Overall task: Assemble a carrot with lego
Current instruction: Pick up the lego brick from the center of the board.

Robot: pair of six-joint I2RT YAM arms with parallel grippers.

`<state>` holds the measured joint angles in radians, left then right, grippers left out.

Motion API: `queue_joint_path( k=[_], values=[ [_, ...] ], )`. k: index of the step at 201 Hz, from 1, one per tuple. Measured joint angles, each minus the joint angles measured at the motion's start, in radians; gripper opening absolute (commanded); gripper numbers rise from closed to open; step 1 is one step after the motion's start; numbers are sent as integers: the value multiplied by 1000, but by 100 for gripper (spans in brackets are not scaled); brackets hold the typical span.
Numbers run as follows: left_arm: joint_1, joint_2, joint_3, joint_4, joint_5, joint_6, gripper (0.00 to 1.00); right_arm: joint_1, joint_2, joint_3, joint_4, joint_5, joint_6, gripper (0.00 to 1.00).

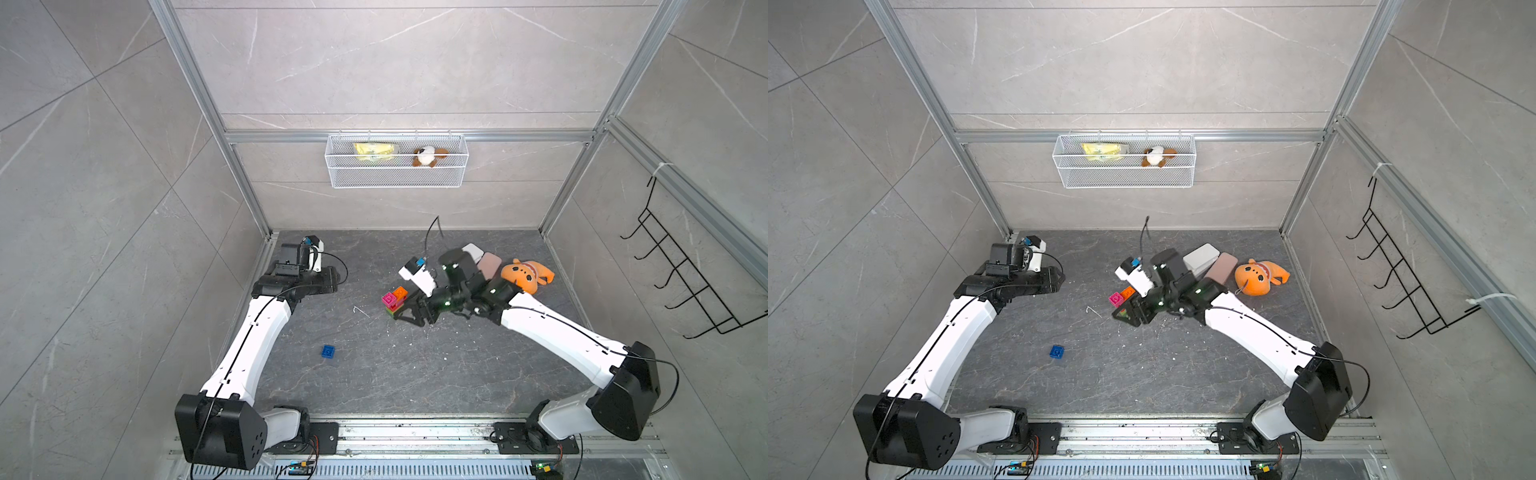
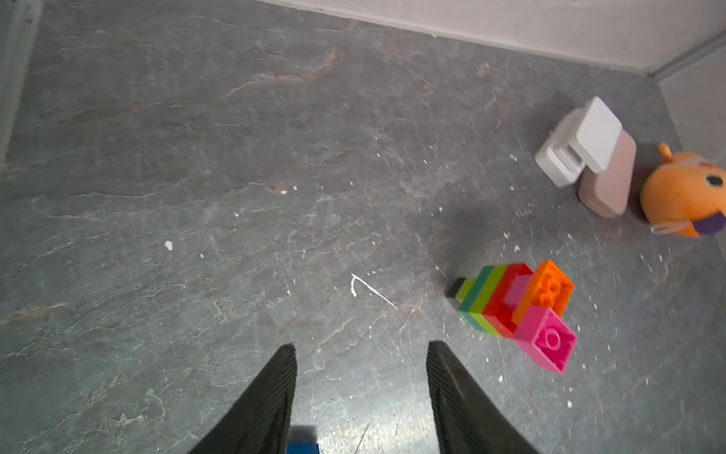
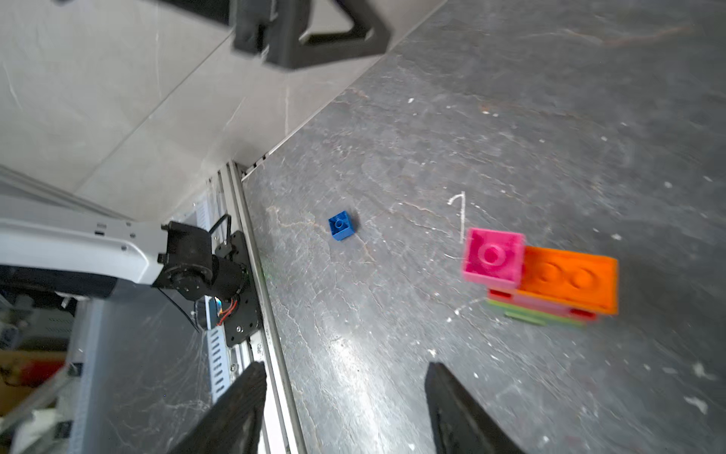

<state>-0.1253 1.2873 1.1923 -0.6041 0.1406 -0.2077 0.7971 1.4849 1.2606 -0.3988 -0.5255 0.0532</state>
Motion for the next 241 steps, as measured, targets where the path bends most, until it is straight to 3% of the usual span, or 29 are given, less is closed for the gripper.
queue_joint_path(
  k=[36, 74, 160, 241],
  values=[
    [74, 58, 44, 57, -42, -51, 59, 211, 175, -5, 139, 132, -41, 70],
    [125, 69, 50, 99, -39, -76, 63, 301, 444, 66, 264, 233, -84, 73],
    [131, 69, 50, 131, -5, -68, 64, 324, 753, 328, 328, 317, -143, 76],
    [131, 69, 50, 132, 2, -45, 65, 332, 881, 515, 248, 294, -185, 61]
  ],
)
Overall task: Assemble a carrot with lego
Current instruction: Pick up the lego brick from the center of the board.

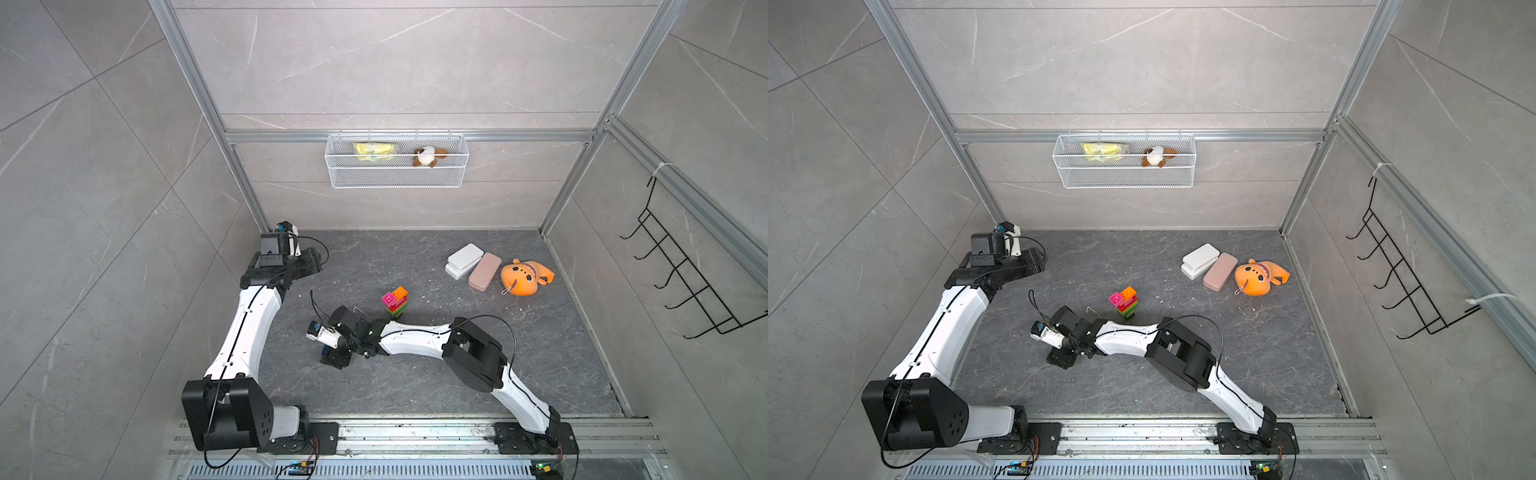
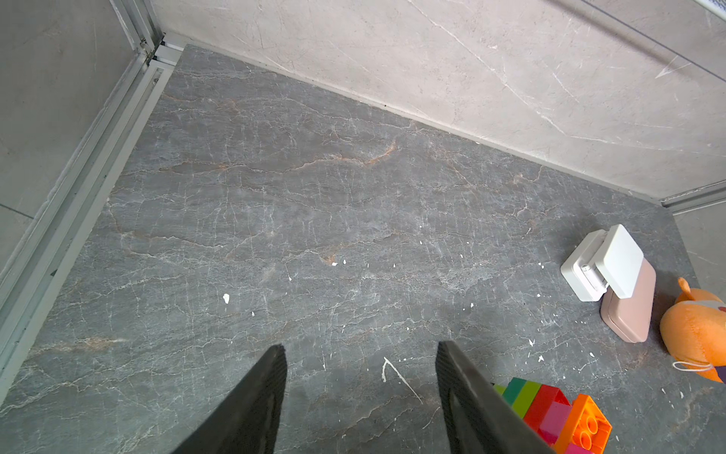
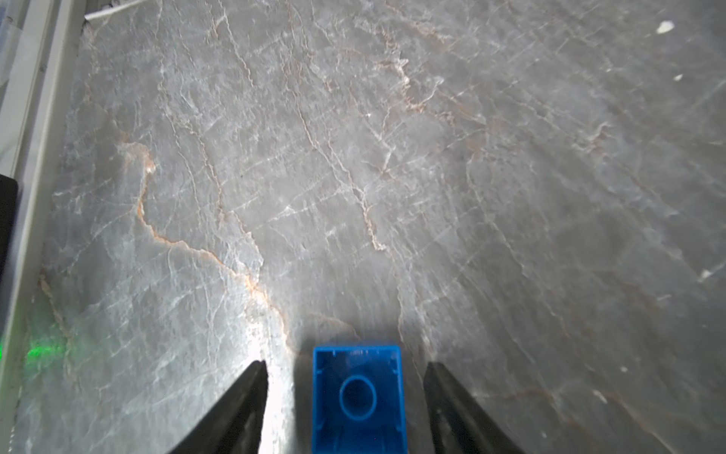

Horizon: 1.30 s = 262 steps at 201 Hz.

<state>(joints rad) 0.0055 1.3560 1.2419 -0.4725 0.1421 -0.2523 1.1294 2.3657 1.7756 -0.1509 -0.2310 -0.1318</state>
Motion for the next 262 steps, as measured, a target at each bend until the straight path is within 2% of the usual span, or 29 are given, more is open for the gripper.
queue_joint_path(
  k=[63, 114, 141, 198, 230, 262],
  values=[
    [0, 0, 0, 2, 4, 8, 65, 3, 15, 43, -48, 15, -27, 42],
    [0, -1, 0, 2, 19, 18, 65, 3, 31, 54, -80, 23, -37, 46],
    [0, -2, -1, 2, 19, 18, 65, 3, 32, 55, -86, 26, -45, 42],
    [0, -2, -10, 2, 22, 20, 65, 3, 32, 55, -88, 26, -49, 41],
    [0, -5, -17, 3, 23, 21, 65, 3, 30, 53, -87, 25, -49, 35],
    [0, -19, -41, 12, 26, 22, 72, 2, -33, -35, -77, 14, -49, 31]
  ],
)
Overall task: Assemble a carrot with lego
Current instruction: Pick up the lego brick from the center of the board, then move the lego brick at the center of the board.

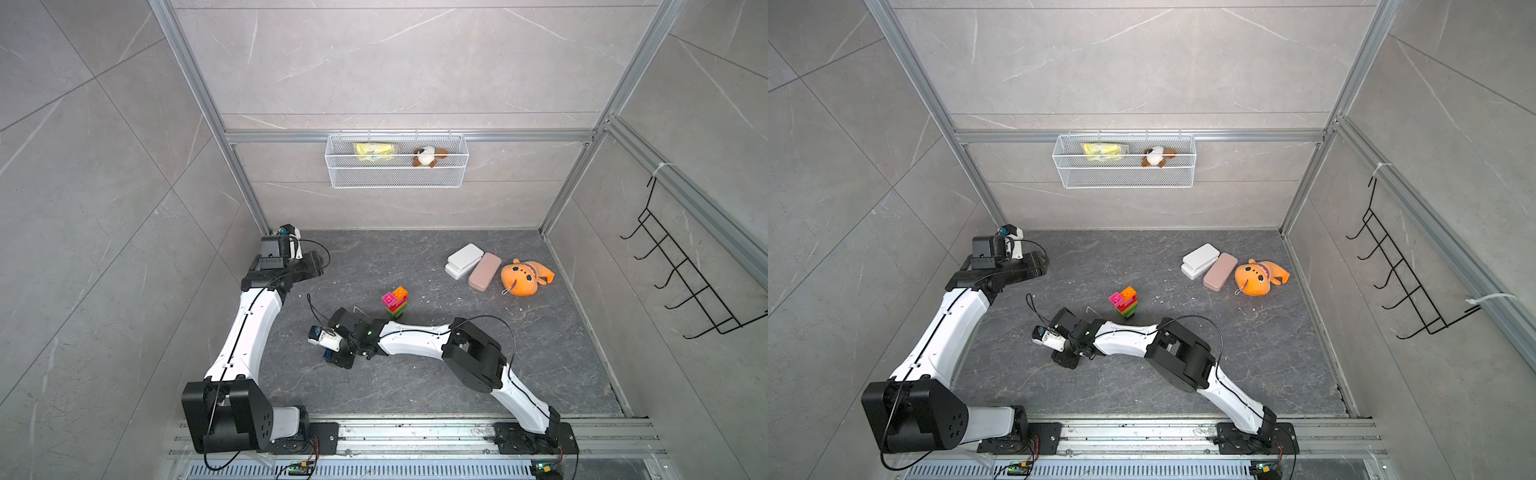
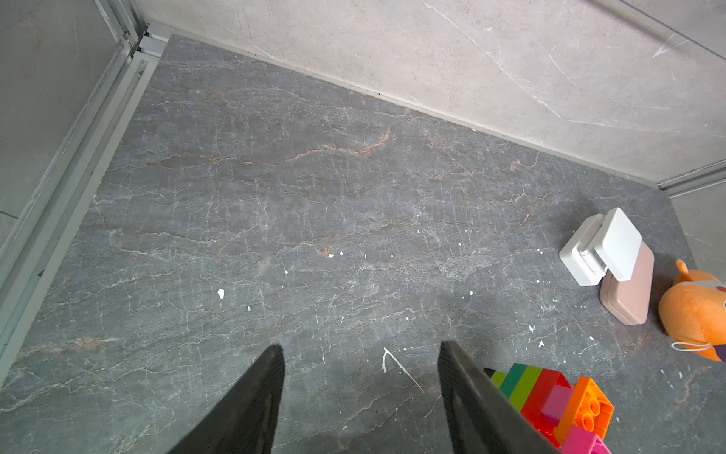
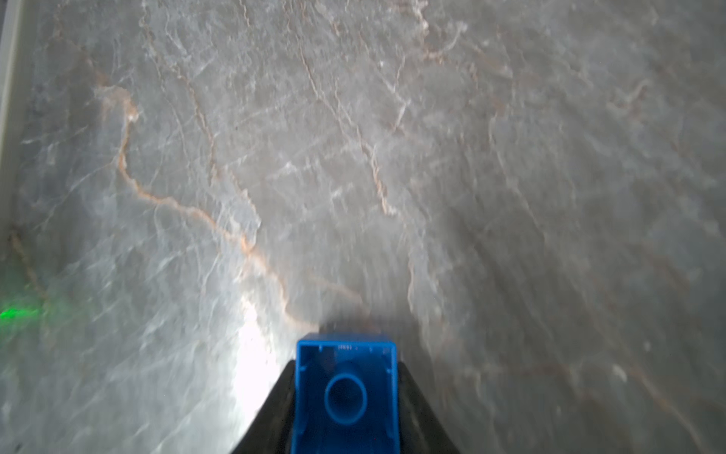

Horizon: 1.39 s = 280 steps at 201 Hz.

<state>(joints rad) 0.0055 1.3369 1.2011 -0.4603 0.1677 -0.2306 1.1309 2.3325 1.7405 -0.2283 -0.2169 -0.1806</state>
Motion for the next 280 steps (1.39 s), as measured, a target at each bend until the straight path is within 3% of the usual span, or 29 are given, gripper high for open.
queue_joint_path(
  k=[28, 68, 98, 125, 163, 211, 280],
  values=[
    [0, -38, -43, 36, 27, -3, 82, -10, -142, -156, 15, -7, 0, 29],
    [-24, -85, -138, 140, 144, 10, 81, -89, -544, -500, 38, -43, 13, 29],
    [-158, -90, -206, 188, 164, 91, 85, -242, -874, -655, -15, -87, 39, 29],
    [-317, -89, -243, 205, 130, 160, 92, -371, -1050, -689, -77, -105, 58, 28],
    [-507, -60, -256, 265, 21, 205, 97, -536, -1090, -711, -145, -132, 89, 28],
    [-615, 27, -301, 345, -84, 236, 98, -620, -1060, -741, -181, -189, 118, 28],
    [-633, 98, -383, 502, -120, 262, 74, -646, -1057, -769, -185, -230, 137, 27]
  ],
)
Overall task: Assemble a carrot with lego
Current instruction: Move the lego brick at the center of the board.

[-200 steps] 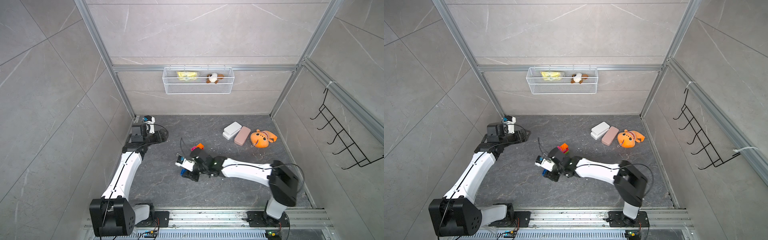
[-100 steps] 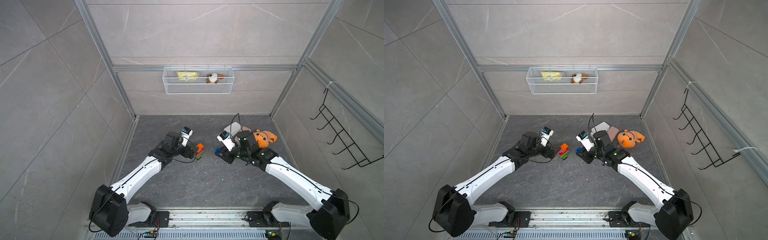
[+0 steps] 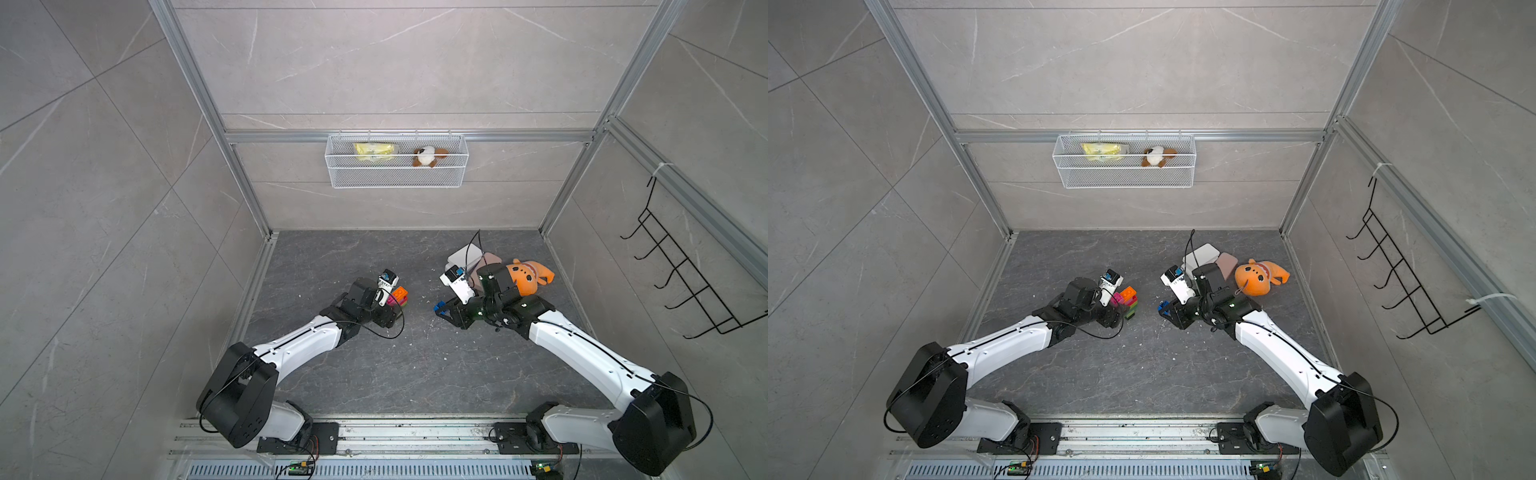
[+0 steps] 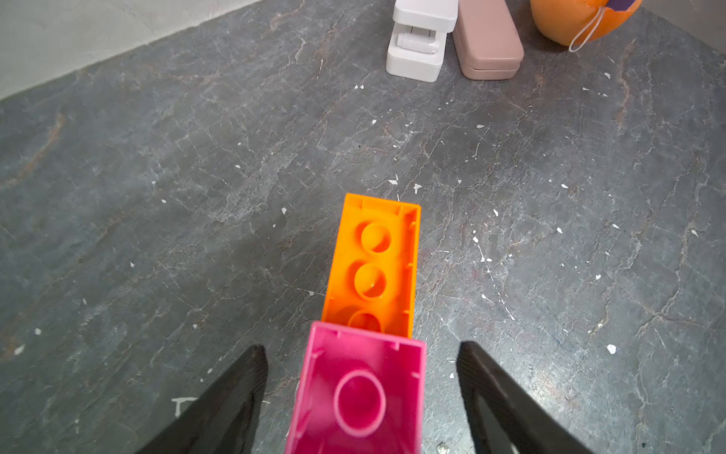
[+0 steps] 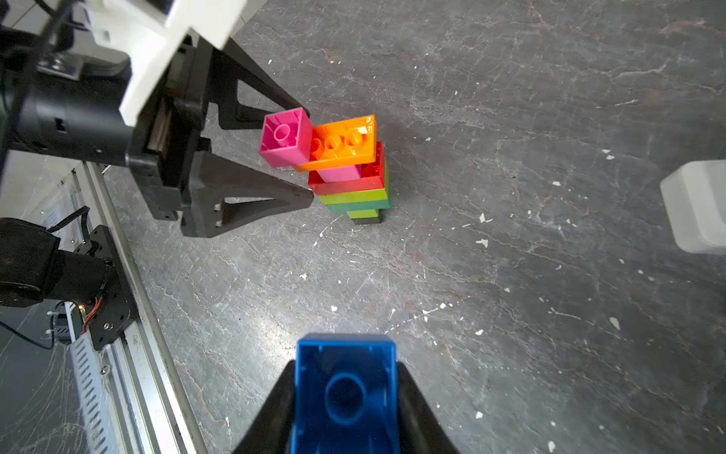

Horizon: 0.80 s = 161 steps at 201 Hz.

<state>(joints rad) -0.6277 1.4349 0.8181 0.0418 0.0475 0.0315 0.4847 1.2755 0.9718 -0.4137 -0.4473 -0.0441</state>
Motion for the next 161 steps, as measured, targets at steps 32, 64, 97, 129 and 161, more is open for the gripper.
queue_joint_path(
  k=[32, 64, 97, 129, 161],
  values=[
    [0, 12, -26, 56, 8, 15, 69, -1, 3, 0, 0, -8, 0, 27],
    [-1, 15, -33, 90, 16, 24, 63, -2, 20, 0, 0, -14, 0, 27],
    [-1, 29, -33, 116, 24, 37, 59, -3, 23, -1, 0, -19, 1, 27],
    [-1, 43, -33, 122, 39, 48, 54, -6, 23, -2, 0, -22, 1, 27],
    [-1, 54, -33, 125, 43, 53, 48, -8, 23, -9, -1, -22, 4, 27]
  ],
)
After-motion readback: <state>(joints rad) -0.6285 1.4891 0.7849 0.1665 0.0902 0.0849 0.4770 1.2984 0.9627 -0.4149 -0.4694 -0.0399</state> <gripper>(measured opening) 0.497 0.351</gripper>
